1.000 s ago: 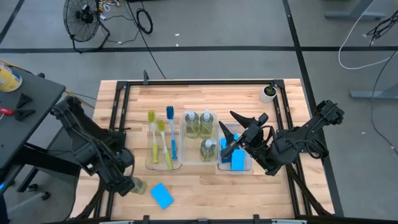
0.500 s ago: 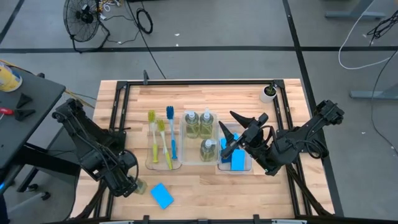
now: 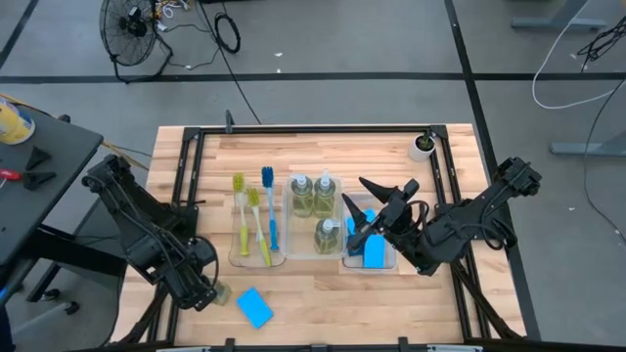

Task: Pick & Place Kitchen Sink Supplies
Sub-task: Put the transparent dishwashing liquid dispenser into the middle transparent bin

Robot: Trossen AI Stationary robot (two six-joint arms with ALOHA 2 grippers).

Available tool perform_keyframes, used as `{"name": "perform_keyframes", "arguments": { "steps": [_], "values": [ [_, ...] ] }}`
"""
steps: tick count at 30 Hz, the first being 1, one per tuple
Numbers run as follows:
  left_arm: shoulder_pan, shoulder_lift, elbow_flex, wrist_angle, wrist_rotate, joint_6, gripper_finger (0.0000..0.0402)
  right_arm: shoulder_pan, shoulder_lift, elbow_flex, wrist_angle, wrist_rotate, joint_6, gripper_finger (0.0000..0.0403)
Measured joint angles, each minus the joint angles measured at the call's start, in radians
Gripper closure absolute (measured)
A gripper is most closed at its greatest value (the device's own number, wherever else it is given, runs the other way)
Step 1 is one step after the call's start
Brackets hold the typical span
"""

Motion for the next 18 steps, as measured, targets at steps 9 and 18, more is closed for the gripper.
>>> {"name": "perform_keyframes", "arguments": {
  "steps": [9, 18],
  "values": [
    [0.000, -0.003, 0.003, -0.009, 0.032, -0.005, 0.0281, 0.000, 0.000, 0.000, -0.010, 0.000, 0.010, 0.0172],
    [0.001, -0.005, 0.001, -0.006, 0.053, -0.008, 0.0281, 0.000, 0.000, 0.000, -0.009, -0.025, 0.010, 0.0172]
  ]
}}
